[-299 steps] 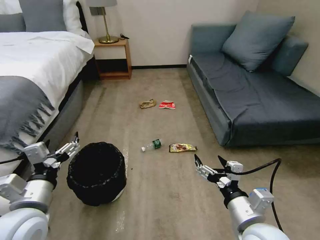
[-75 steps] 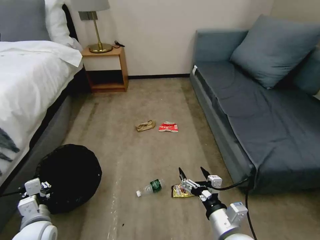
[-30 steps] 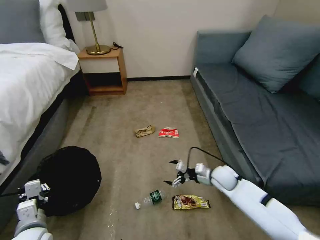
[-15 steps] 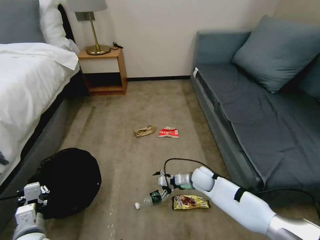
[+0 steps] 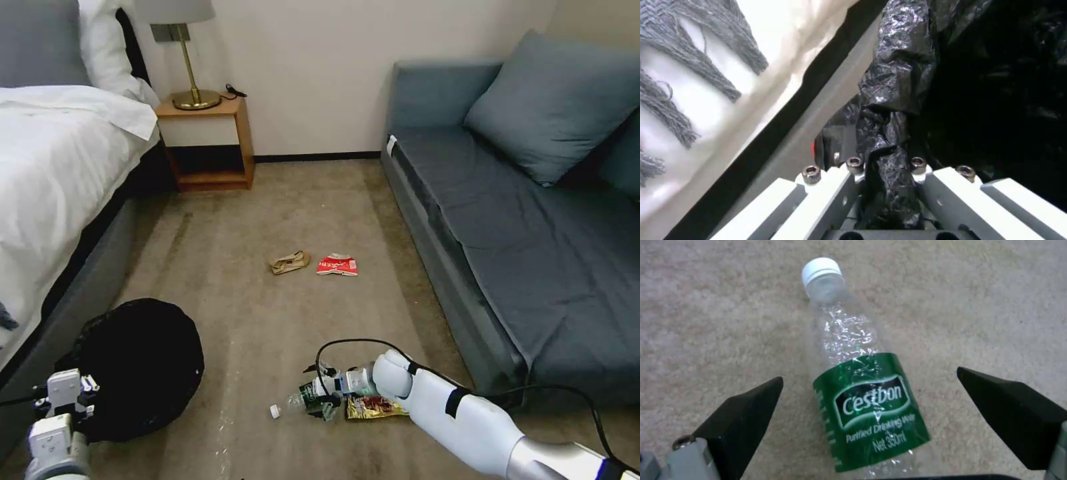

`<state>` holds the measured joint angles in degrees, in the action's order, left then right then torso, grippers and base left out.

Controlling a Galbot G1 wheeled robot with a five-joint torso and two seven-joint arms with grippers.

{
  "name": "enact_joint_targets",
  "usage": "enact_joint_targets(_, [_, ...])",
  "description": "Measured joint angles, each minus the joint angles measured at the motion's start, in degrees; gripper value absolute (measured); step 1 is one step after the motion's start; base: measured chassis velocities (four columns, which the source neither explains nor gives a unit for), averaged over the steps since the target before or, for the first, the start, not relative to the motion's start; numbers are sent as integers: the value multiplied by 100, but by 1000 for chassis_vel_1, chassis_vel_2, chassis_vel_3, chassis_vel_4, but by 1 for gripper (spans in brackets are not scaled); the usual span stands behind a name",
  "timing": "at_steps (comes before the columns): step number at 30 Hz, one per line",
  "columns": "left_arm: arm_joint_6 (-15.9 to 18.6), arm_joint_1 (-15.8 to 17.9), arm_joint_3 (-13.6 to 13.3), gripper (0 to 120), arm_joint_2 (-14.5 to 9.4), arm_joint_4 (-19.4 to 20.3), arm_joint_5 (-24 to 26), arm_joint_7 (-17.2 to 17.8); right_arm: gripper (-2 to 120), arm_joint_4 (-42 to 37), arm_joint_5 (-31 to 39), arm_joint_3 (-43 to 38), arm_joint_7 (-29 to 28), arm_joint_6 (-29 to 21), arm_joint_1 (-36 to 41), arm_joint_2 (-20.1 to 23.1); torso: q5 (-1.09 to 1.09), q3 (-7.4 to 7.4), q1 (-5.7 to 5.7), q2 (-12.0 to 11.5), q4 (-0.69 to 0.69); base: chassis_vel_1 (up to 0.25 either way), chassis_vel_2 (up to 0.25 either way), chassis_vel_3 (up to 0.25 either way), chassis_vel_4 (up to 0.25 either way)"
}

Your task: Pick up the trash bin, then pick up the garbage on the floor and place it into the trash bin.

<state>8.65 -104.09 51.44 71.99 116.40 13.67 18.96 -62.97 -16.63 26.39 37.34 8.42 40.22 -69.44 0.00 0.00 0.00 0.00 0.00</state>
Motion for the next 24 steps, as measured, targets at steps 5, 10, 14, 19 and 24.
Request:
enact_joint_targets(5, [0,-30,5,3,26,47,0,-14,100,199,-145,-15,-4,60,2,-121,0,0,0,0,0,0,0,0,0])
enact_joint_targets(10, [0,-87,6,3,72,80,-1,-35,100,399,-210,-45,-36,91,-30,-241,0,0,0,0,0,0,0,0,0])
enact_joint_targets(14, [-17,-140,10,3,135,132,-10,-61,100,635,-303,-73,-63,119,-120,-403,1,0,0,0,0,0,0,0,0])
enact_joint_targets(19, [-17,-163,12,3,164,192,-12,-63,95,807,-457,-113,-41,169,-128,-473,1,0,0,0,0,0,0,0,0])
enact_joint_targets(24, [-18,-173,20,3,185,211,-7,-69,76,932,-566,-119,-8,229,-157,-517,0,0,0,0,0,0,0,0,0])
